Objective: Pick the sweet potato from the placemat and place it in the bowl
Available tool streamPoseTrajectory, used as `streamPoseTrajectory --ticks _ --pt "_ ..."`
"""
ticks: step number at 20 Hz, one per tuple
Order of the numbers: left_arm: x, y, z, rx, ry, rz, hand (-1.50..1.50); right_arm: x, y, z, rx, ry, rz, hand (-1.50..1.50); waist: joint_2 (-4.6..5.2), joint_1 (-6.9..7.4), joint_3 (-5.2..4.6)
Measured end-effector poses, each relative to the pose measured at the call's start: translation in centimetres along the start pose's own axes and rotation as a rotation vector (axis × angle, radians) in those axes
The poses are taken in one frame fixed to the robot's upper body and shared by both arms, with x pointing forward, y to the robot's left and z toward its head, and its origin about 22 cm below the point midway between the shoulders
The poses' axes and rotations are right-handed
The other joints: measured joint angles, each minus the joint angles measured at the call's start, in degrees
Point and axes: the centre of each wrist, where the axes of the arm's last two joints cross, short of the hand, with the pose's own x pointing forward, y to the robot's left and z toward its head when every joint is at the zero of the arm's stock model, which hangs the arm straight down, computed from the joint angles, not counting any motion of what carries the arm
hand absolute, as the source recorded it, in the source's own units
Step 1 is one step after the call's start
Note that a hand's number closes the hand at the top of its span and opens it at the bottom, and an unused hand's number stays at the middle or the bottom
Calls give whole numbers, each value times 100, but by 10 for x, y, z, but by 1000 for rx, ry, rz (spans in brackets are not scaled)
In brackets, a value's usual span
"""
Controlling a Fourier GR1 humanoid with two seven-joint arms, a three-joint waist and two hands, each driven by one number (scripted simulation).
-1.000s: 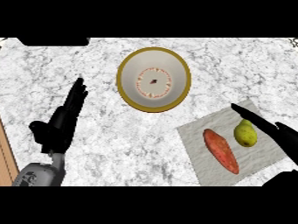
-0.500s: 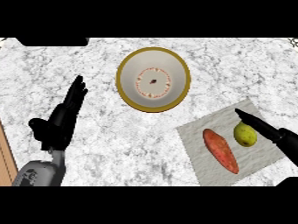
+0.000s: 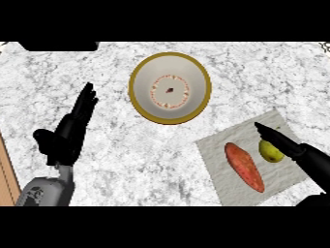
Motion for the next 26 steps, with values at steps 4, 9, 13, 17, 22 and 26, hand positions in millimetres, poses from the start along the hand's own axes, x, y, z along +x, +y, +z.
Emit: streamPoseTrajectory --ticks 4,9,13,17,22,26 --pt "-2 -3 -2 -2 4 2 0 -13 8 -5 5 7 -28 -150 1 0 0" --pt "3 1 1 -1 4 2 0 -32 21 -14 4 18 -43 -150 0 5 1" --pt "3 6 4 1 5 0 0 -44 27 -25 -7 25 -32 -150 1 9 1" --pt "4 -7 3 -7 2 2 0 -48 30 -28 -29 58 49 -150 -14 6 -12" --pt "2 -6 -1 -11 8 5 0 -54 27 -40 -31 102 127 -150 -3 10 -5" --pt "-4 -4 6 -5 4 -2 0 -59 35 -41 -3 106 120 150 -2 8 -3"
